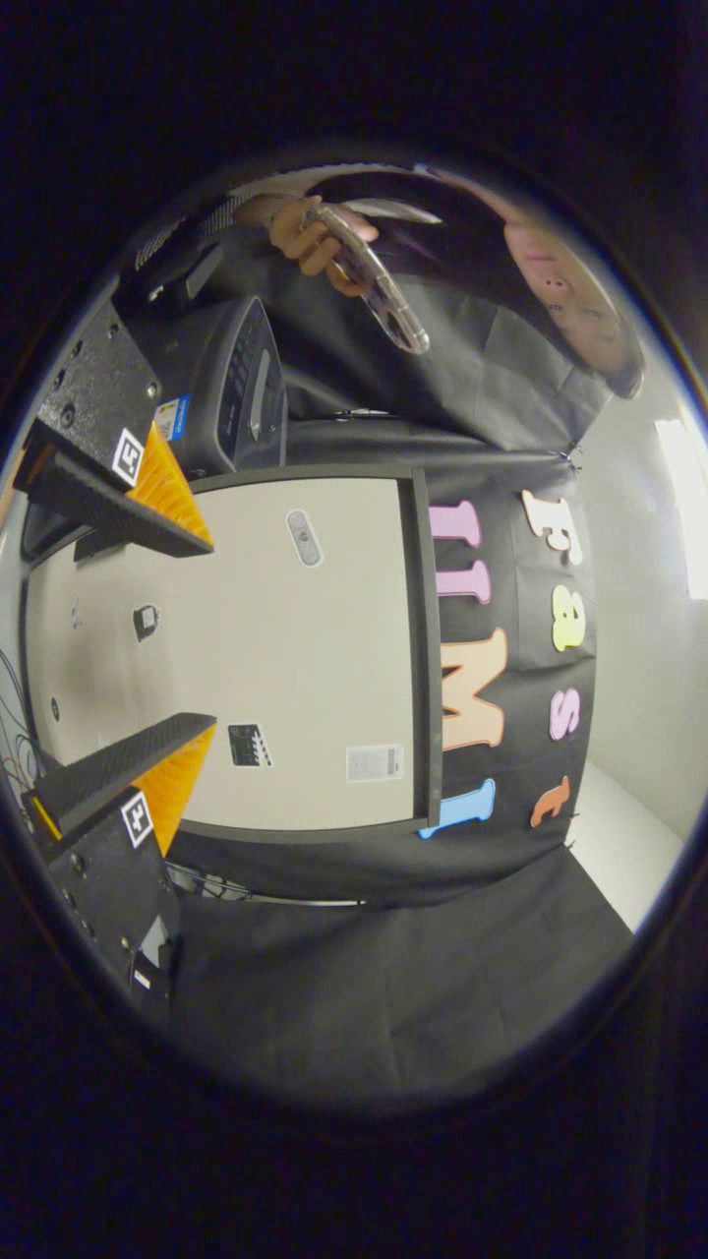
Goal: Put the clothes into the washing machine and then close the washing machine lid.
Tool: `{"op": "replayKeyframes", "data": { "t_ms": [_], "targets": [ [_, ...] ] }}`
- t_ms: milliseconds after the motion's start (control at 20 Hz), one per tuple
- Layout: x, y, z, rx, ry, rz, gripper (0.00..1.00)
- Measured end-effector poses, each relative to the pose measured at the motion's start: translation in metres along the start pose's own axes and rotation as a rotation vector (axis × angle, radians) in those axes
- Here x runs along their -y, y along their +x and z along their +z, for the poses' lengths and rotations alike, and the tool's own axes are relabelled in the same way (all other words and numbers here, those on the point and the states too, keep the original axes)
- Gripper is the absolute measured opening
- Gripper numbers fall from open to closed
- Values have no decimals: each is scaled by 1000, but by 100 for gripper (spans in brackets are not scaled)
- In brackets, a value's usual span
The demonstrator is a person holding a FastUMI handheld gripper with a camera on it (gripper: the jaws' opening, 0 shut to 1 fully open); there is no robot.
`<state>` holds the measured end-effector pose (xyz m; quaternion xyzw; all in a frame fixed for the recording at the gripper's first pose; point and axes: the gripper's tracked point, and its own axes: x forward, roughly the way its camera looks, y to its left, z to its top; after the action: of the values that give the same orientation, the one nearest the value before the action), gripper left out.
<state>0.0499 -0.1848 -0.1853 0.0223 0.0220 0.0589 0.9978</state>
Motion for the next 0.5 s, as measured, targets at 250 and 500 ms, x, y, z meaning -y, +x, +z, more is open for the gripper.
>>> {"op": "replayKeyframes", "data": {
  "t_ms": [250, 500],
  "targets": [
    [8, -3, -2, -10, 51, -17, 97],
    [3, -10, 6, 14, 65, 2, 97]
  ]
}}
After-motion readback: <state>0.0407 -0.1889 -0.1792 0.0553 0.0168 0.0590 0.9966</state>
